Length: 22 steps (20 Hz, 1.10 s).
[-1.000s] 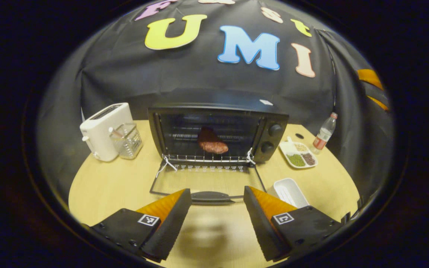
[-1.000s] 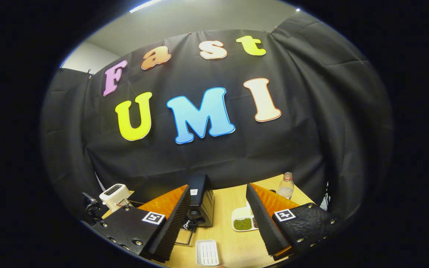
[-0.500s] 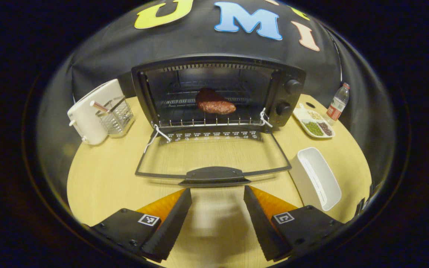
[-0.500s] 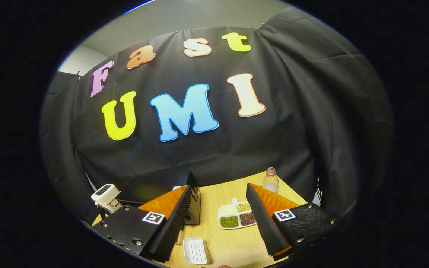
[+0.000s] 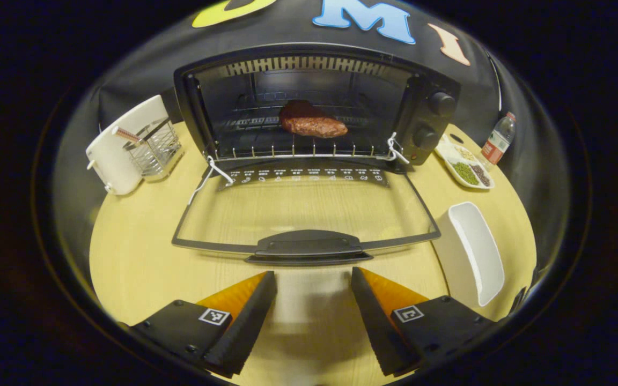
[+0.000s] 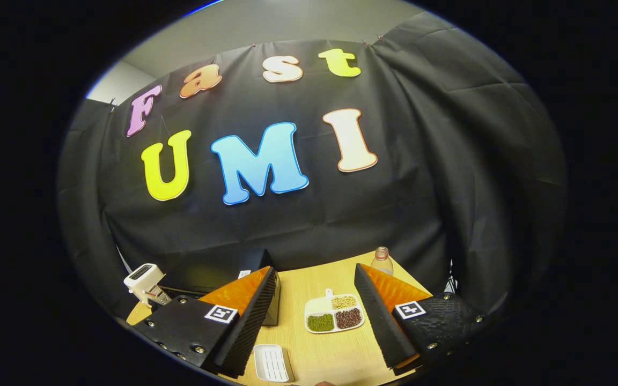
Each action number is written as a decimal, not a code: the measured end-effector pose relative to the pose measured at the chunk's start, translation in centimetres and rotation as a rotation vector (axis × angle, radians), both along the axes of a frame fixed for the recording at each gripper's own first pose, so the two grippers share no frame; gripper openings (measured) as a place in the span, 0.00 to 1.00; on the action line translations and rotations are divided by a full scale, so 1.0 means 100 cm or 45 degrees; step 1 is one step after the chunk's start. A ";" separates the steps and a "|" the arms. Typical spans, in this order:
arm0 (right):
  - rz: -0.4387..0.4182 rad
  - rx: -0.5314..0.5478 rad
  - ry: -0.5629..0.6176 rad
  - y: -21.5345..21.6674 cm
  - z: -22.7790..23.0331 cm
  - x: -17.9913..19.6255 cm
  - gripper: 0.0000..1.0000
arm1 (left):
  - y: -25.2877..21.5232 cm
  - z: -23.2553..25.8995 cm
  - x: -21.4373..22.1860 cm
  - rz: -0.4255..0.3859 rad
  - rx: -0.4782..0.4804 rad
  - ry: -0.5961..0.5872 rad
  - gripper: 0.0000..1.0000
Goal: Open the electric oven with the left hand, put the food in, and close the electric oven.
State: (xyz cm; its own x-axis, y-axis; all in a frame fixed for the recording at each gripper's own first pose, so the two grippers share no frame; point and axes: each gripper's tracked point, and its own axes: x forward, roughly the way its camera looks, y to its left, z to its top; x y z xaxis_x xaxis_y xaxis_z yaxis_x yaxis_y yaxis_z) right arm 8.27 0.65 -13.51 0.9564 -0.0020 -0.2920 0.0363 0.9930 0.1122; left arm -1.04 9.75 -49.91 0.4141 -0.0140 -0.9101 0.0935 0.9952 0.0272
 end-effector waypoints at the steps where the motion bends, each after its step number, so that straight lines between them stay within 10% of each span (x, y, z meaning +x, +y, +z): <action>1: 0.000 -0.004 -0.002 -0.001 0.001 0.000 0.91 | 0.000 -0.002 0.000 -0.002 -0.003 0.012 0.92; 22: 0.044 0.000 -0.039 0.020 0.014 -0.012 0.91 | -0.003 0.032 0.007 -0.029 -0.091 -0.020 0.95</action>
